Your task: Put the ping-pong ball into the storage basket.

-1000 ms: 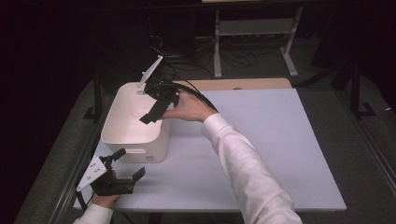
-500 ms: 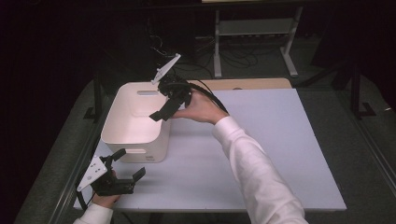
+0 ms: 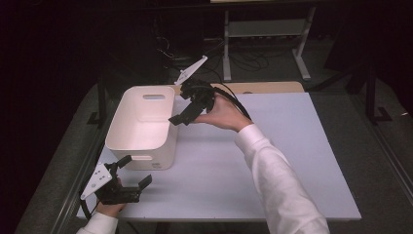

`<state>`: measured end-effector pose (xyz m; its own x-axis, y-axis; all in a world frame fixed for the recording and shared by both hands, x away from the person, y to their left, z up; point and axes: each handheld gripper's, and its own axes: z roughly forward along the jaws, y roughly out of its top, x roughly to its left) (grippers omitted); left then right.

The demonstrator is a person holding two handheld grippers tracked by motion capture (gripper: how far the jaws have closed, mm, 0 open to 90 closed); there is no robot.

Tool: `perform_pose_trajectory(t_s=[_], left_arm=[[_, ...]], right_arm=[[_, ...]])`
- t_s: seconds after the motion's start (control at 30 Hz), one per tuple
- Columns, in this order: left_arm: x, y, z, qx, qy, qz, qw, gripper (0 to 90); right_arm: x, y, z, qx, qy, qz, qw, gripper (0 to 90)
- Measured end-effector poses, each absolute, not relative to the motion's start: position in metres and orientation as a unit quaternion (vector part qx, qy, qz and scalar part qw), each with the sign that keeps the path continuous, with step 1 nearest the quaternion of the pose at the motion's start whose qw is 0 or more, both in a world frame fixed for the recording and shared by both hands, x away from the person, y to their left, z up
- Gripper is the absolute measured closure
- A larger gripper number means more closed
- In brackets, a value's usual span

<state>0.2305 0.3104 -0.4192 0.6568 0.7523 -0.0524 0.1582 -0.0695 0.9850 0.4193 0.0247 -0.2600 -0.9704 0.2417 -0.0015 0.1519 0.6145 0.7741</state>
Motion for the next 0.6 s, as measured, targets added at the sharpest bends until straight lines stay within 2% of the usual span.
perform_pose_trajectory(t_s=[0.6], left_arm=[[0.231, 0.31, -0.419, 0.692, 0.328, 0.251, 0.592, 0.0]], right_arm=[[0.415, -0.019, -0.275, 0.151, 0.882, 0.444, 0.056, 0.0]])
